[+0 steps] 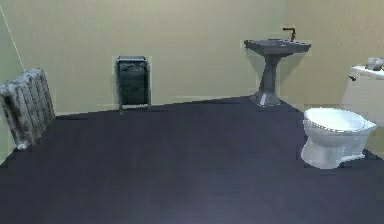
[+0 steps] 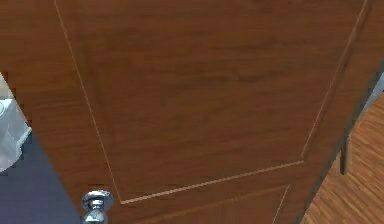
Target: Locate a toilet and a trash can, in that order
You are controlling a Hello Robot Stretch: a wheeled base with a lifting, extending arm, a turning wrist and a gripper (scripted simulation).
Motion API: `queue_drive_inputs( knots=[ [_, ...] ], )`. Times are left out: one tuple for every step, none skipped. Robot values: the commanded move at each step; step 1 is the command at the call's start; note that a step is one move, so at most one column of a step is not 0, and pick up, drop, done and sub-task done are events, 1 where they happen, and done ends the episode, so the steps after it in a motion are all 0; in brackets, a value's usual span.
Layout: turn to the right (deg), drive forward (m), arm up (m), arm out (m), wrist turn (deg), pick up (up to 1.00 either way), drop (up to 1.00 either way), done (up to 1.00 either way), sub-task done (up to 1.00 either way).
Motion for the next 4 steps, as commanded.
queue_drive_inputs(
  knots=[
    [-45.0, 0.00, 0.00, 0.00, 0.0, 0.00, 0.00, 0.00, 0.00],
    [-45.0, 0.00, 0.00, 0.00, 0.0, 0.00, 0.00, 0.00, 0.00],
    [-21.0, 0.00, 0.00, 0.00, 0.0, 0.00, 0.00, 0.00, 0.00],
    [-3.0, 0.00, 0.00, 0.00, 0.0, 0.00, 0.00, 0.00, 0.00]
  ],
)
